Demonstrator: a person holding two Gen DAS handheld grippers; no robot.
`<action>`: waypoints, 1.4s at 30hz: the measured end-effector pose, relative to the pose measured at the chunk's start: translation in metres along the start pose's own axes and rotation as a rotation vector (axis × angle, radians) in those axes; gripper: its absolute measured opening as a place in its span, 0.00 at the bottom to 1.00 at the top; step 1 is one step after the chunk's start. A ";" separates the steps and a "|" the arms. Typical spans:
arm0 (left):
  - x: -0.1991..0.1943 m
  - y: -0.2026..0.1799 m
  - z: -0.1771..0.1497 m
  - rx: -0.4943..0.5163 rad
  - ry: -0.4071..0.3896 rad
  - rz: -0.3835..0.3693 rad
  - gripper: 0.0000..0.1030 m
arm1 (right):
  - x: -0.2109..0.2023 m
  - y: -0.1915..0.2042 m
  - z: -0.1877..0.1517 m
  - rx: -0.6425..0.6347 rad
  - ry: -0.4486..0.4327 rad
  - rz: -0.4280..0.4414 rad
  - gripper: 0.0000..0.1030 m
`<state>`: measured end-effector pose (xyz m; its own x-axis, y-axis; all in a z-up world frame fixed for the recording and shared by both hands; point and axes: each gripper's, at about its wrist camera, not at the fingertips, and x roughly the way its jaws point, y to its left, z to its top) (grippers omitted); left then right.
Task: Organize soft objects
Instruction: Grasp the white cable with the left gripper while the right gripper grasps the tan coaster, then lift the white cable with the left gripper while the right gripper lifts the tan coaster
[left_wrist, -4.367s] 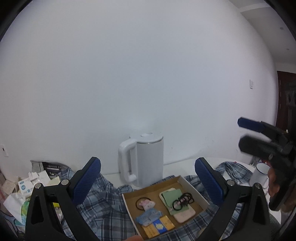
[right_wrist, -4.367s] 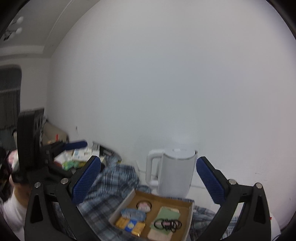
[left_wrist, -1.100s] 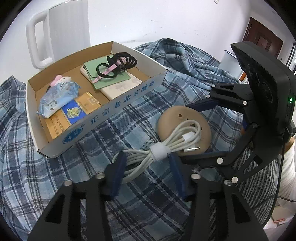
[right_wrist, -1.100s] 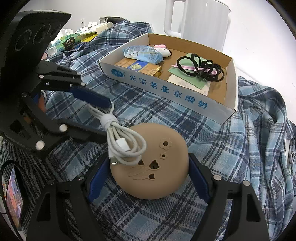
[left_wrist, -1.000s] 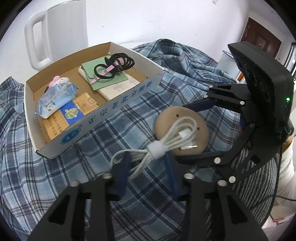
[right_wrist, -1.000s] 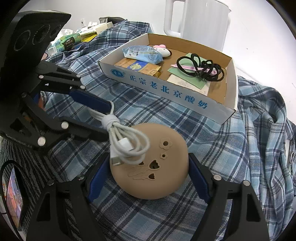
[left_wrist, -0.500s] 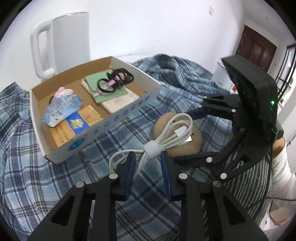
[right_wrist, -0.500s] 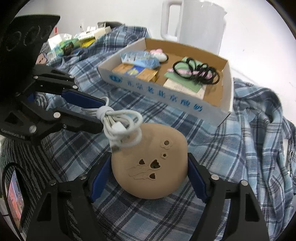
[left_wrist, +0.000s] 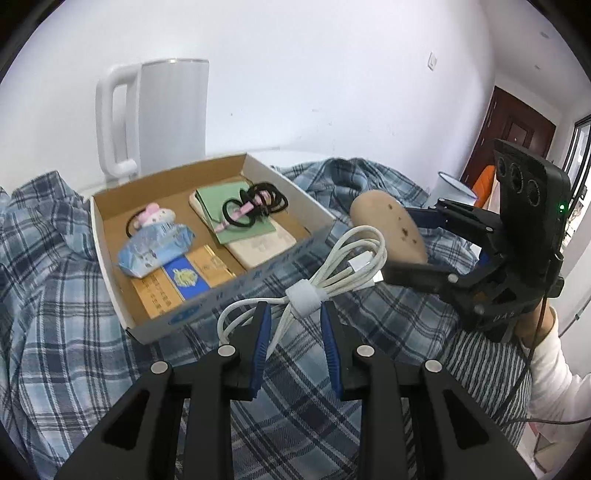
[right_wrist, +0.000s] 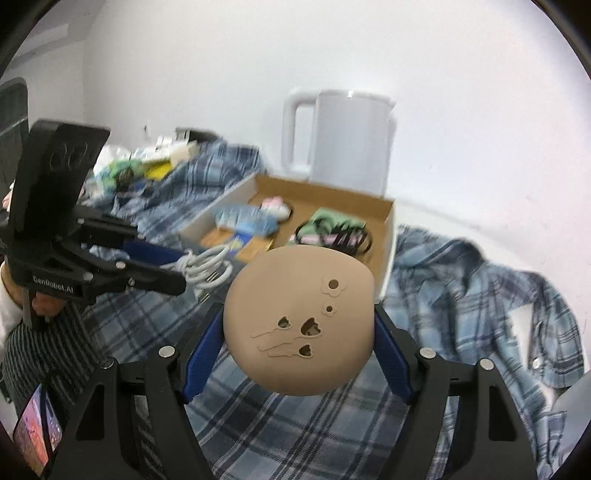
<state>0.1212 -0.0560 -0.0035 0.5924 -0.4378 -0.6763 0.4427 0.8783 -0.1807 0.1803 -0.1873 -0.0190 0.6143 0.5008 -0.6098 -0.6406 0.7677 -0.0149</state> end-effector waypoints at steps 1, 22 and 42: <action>-0.003 0.000 0.001 0.002 -0.009 0.002 0.28 | -0.004 -0.001 0.001 0.002 -0.024 -0.014 0.73; -0.136 -0.012 0.096 0.031 -0.392 0.111 0.28 | -0.116 0.013 0.123 -0.082 -0.478 -0.155 0.73; -0.157 -0.003 0.148 0.023 -0.561 0.250 0.28 | -0.139 0.032 0.214 -0.024 -0.726 -0.086 0.74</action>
<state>0.1267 -0.0182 0.2093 0.9414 -0.2589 -0.2163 0.2551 0.9658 -0.0456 0.1735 -0.1469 0.2349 0.8081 0.5844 0.0734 -0.5812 0.8114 -0.0618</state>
